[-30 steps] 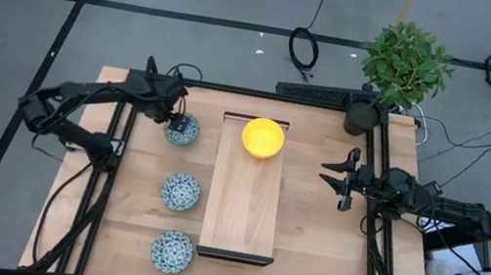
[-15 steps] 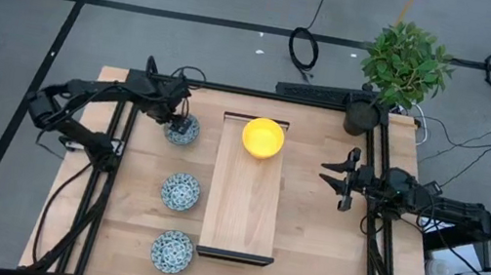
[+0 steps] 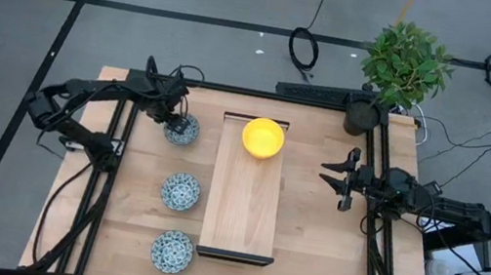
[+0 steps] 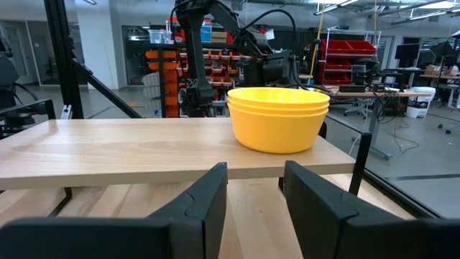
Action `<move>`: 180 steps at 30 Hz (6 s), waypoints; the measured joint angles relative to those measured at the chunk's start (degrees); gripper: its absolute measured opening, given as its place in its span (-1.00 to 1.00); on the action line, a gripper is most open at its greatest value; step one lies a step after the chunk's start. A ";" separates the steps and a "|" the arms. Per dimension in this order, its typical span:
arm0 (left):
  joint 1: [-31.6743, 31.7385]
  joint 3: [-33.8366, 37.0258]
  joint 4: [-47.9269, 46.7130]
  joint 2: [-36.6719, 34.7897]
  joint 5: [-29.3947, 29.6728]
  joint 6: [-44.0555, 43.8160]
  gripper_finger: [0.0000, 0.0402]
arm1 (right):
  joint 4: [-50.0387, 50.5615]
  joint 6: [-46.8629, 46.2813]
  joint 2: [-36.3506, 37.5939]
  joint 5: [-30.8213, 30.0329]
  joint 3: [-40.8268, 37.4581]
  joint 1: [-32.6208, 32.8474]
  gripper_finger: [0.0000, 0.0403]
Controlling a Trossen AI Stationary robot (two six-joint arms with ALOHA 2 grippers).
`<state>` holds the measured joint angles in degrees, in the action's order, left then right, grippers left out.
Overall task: Pick & Place Mini bowls
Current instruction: Put the top blue patterned bowl on the shelf, then stack the bottom blue patterned bowl on top of the blue patterned bowl on the shelf
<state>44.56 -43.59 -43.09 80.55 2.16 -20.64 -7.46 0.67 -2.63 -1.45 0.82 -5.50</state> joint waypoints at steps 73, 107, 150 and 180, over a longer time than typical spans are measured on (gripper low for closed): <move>-35.75 -13.09 24.63 -22.09 -13.38 12.38 -0.95 | 0.00 0.00 -0.02 0.00 -0.02 -0.02 -0.38; -45.68 -61.09 -16.92 27.31 -17.83 14.34 -0.94 | -0.11 0.00 -0.01 -0.04 0.02 -0.02 -0.38; -58.13 -47.32 -46.03 11.31 13.71 -25.51 0.26 | -0.90 0.00 -0.02 -0.02 -0.02 -0.02 -0.38; -53.13 -6.43 -13.19 -6.05 3.49 -25.92 0.18 | -0.92 0.00 0.00 0.00 0.04 0.00 -0.38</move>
<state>-8.57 -50.02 -56.28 74.50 5.65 -46.56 -8.38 0.67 -2.64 -1.45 0.86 -5.50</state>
